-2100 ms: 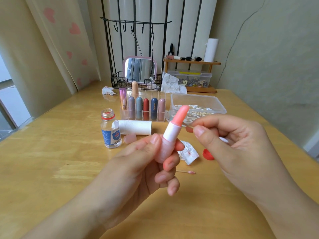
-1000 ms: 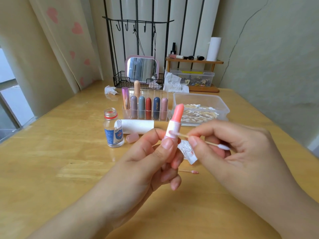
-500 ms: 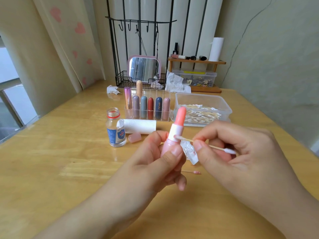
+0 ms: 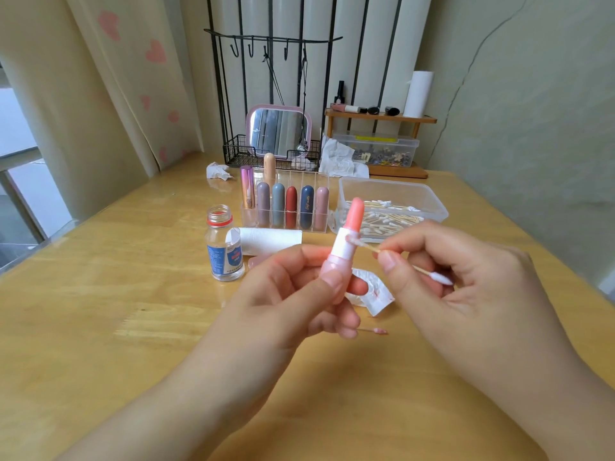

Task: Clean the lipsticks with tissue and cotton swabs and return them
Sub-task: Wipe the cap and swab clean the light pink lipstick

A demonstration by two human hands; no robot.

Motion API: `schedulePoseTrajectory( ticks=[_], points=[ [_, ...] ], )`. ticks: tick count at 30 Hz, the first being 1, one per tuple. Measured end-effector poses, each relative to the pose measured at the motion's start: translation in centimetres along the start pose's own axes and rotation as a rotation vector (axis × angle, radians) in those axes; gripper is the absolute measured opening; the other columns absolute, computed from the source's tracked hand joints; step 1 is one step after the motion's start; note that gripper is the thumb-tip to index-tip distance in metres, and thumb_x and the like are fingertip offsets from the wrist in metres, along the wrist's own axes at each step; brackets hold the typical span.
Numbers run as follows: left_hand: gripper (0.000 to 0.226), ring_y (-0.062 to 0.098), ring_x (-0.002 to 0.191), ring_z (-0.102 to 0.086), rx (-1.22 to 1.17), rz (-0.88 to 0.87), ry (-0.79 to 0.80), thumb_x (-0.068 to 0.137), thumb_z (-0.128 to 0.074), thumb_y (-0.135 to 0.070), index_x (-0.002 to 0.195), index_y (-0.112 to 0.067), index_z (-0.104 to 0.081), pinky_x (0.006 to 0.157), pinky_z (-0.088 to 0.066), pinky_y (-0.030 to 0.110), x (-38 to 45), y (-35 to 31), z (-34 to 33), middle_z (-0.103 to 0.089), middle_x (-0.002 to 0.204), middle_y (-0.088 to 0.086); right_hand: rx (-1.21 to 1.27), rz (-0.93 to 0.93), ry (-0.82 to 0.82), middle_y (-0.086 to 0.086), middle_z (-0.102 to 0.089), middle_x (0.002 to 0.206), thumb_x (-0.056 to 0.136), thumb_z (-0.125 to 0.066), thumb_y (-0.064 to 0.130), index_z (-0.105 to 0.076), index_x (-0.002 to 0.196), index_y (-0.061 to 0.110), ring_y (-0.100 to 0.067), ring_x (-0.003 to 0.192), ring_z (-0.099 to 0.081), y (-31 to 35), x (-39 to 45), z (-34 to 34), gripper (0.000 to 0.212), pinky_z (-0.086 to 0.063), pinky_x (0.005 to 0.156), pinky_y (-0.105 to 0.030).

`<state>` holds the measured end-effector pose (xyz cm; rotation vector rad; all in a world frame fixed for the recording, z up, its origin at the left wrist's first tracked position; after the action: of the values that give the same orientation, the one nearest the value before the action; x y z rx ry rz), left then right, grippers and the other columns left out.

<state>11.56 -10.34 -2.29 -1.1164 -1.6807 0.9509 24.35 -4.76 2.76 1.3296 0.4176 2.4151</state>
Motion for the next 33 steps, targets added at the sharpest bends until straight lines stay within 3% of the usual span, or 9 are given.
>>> schedulePoseTrajectory(
  ticks=[4, 10, 15, 19, 22, 26, 30, 33],
  points=[
    [0.024, 0.024, 0.066, -0.067, 0.064, -0.023, -0.009, 0.075, -0.063, -0.013, 0.095, 0.000, -0.062, 0.059, -0.052, 0.024, 0.0, -0.4, -0.1, -0.070, 0.082, 0.014, 0.018, 0.013, 0.058, 0.011, -0.036, 0.052, 0.079, -0.056, 0.027, -0.062, 0.069, 0.022, 0.003, 0.048, -0.038, 0.3, 0.0, -0.3, 0.013, -0.027, 0.051, 0.000],
    [0.030, 0.024, 0.064, -0.071, 0.159, -0.042, -0.063, 0.066, -0.068, -0.007, 0.093, 0.001, -0.056, 0.055, -0.052, 0.022, -0.1, -0.4, -0.3, -0.070, 0.076, 0.008, -0.012, 0.018, 0.028, 0.003, -0.040, 0.055, 0.080, -0.057, 0.026, -0.061, 0.068, 0.020, 0.001, 0.048, -0.037, 0.3, 0.2, 0.2, 0.014, -0.026, 0.050, -0.003],
    [0.032, 0.024, 0.064, -0.071, 0.211, -0.058, -0.138, 0.064, -0.077, -0.009, 0.087, -0.004, -0.056, 0.053, -0.052, 0.021, -0.2, -0.8, 0.1, -0.067, 0.070, 0.002, -0.035, 0.044, 0.043, 0.023, -0.031, 0.051, 0.080, -0.056, 0.026, -0.063, 0.071, 0.021, 0.005, 0.050, -0.037, 0.6, 0.1, -0.1, 0.013, -0.027, 0.051, -0.002],
    [0.039, 0.026, 0.063, -0.070, 0.334, -0.072, -0.217, 0.059, -0.086, -0.014, 0.082, -0.010, -0.056, 0.054, -0.051, 0.022, -0.4, -0.9, 0.7, -0.066, 0.072, 0.001, -0.013, 0.033, 0.036, 0.010, -0.038, 0.053, 0.080, -0.056, 0.027, -0.062, 0.070, 0.022, 0.002, 0.049, -0.039, 0.5, 0.1, 0.0, 0.013, -0.031, 0.050, -0.004],
    [0.030, 0.026, 0.063, -0.069, 0.453, -0.090, -0.241, 0.056, -0.077, -0.023, 0.078, -0.022, -0.057, 0.059, -0.055, 0.031, -0.6, -0.9, 0.9, -0.066, 0.075, -0.001, 0.003, 0.058, 0.085, 0.011, -0.041, 0.054, 0.080, -0.058, 0.026, -0.064, 0.071, 0.022, -0.002, 0.049, -0.044, 0.7, -0.2, -0.7, 0.012, -0.045, 0.046, -0.018],
    [0.035, 0.021, 0.066, -0.070, 0.548, -0.100, -0.272, 0.055, -0.077, -0.028, 0.082, -0.030, -0.056, 0.066, -0.057, 0.040, -0.7, -0.9, 0.9, -0.065, 0.079, -0.003, -0.052, 0.039, 0.014, 0.005, -0.043, 0.057, 0.082, -0.057, 0.026, -0.064, 0.074, 0.021, 0.002, 0.051, -0.038, 0.6, 0.1, -0.1, 0.013, -0.029, 0.051, -0.004],
    [0.038, 0.018, 0.068, -0.070, 0.527, -0.088, -0.287, 0.053, -0.077, -0.031, 0.087, -0.035, -0.061, 0.064, -0.057, 0.032, -0.6, -0.5, 1.1, -0.064, 0.077, -0.006, -0.033, 0.092, 0.093, 0.028, -0.035, 0.052, 0.079, -0.058, 0.024, -0.063, 0.069, 0.021, 0.001, 0.050, -0.048, 1.2, -0.1, -0.8, 0.012, -0.038, 0.047, -0.010],
    [0.038, 0.017, 0.069, -0.071, 0.481, -0.075, -0.239, 0.056, -0.077, -0.030, 0.092, -0.035, -0.069, 0.066, -0.056, 0.029, -0.5, -0.4, 1.0, -0.070, 0.080, 0.001, -0.054, 0.092, 0.075, 0.029, -0.033, 0.055, 0.081, -0.057, 0.025, -0.065, 0.073, 0.021, 0.004, 0.050, -0.044, 1.1, 0.0, -0.6, 0.013, -0.034, 0.050, -0.006]
  ],
)
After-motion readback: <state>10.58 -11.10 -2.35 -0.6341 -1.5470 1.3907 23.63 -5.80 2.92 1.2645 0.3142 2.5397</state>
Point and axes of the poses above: each hand's wrist, its own x-axis towards the middle knuckle, its own z-axis out of the back of the hand, y = z × x, the point moved 6 cm from there along x, towards the middle knuckle
